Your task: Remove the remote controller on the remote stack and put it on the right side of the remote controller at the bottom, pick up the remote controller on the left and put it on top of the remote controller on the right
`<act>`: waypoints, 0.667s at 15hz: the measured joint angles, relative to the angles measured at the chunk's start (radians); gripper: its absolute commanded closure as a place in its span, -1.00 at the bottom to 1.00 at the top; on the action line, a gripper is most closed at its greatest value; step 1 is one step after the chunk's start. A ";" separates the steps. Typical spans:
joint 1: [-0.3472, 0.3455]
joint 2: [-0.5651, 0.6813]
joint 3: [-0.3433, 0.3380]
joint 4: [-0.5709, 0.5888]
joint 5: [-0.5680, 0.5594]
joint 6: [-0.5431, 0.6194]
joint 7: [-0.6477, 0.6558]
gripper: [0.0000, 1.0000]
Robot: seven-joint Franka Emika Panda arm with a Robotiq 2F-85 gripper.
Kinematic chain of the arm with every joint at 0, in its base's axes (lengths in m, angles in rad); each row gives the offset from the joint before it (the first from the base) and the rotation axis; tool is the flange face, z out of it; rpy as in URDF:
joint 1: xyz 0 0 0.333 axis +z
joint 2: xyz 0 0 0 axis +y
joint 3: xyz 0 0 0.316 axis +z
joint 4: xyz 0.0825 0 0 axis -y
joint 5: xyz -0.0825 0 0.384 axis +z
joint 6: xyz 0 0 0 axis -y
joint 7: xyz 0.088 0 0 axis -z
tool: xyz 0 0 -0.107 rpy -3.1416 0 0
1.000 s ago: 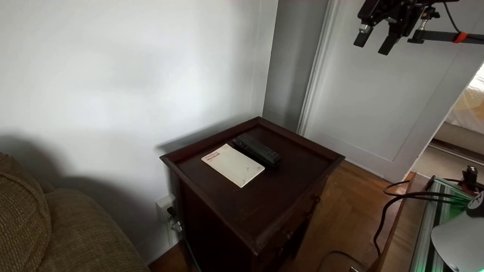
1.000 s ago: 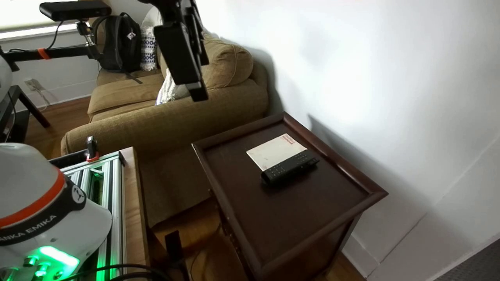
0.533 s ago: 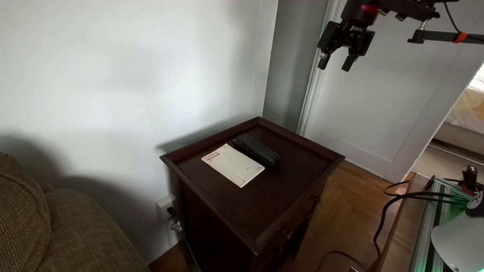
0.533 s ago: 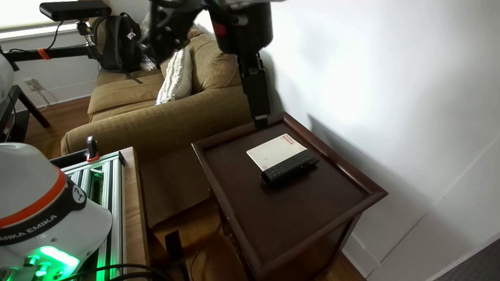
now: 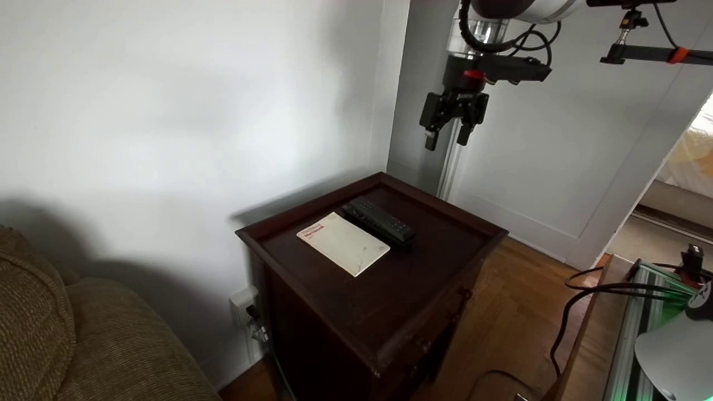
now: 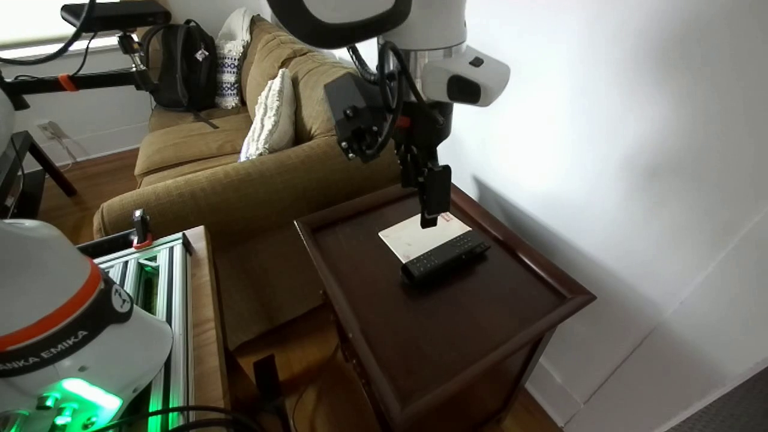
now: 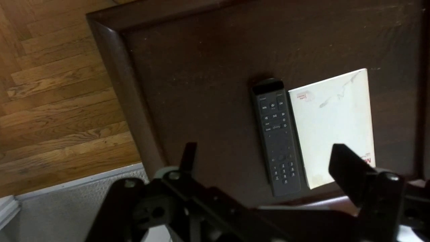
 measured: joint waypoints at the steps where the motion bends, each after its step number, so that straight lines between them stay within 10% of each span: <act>1: 0.009 0.034 0.006 0.017 0.003 0.000 -0.002 -1.00; 10: 0.022 0.103 0.008 0.064 0.006 0.000 -0.010 -1.00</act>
